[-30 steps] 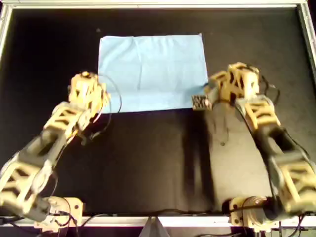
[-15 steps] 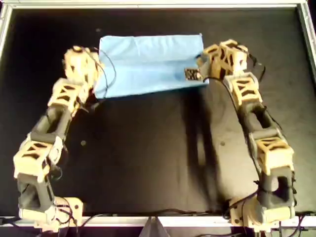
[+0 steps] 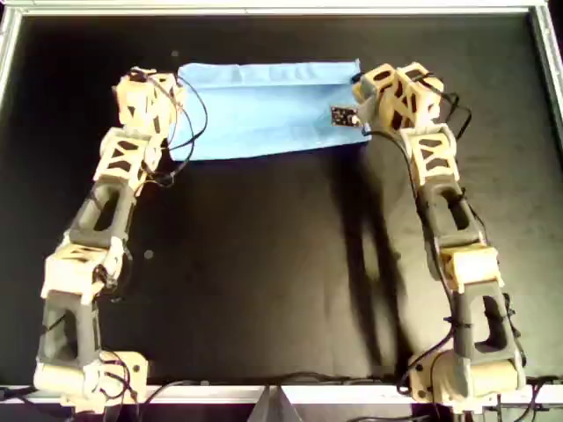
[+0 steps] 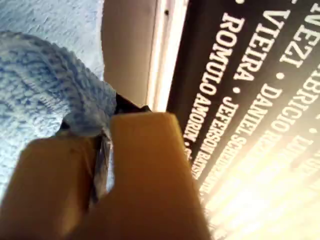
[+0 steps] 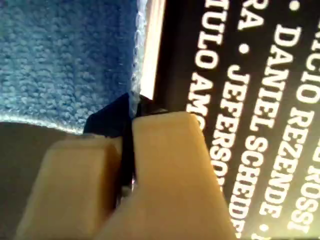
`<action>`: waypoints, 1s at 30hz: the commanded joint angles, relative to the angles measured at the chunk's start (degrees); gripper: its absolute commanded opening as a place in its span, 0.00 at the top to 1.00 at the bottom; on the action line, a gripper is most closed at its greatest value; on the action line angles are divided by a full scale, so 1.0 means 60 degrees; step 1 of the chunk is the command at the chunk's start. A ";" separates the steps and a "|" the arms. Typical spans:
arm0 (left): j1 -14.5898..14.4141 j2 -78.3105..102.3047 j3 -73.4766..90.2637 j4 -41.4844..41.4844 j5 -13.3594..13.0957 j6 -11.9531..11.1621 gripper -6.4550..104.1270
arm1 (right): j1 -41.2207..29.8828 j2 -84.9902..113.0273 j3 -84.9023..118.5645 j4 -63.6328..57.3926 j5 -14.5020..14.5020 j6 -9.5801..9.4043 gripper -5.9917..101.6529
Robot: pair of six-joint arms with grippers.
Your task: Fold a cloth
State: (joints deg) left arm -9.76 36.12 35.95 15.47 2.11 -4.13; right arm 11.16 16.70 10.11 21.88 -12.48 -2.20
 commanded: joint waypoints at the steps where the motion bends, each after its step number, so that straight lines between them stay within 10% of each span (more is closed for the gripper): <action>1: 0.0264 -0.0205 -0.1743 -0.0205 0.0044 0.0059 0.95 | -0.0425 0.0249 -0.1172 -0.0088 0.0117 0.0015 0.95; 17: 0.0249 -0.2153 -0.4424 -0.0205 0.0059 0.0059 0.93 | -0.0674 0.0015 -0.1260 -0.0088 0.0117 0.0015 0.94; 30: 0.0308 -0.2139 -0.4438 -0.0190 0.0176 0.0059 0.39 | -0.0703 -0.0088 -0.1245 -0.0088 0.0103 0.0015 0.52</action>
State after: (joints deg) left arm -9.58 21.01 13.89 15.47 2.81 -4.13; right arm 6.94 13.62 7.47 21.88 -11.78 -2.20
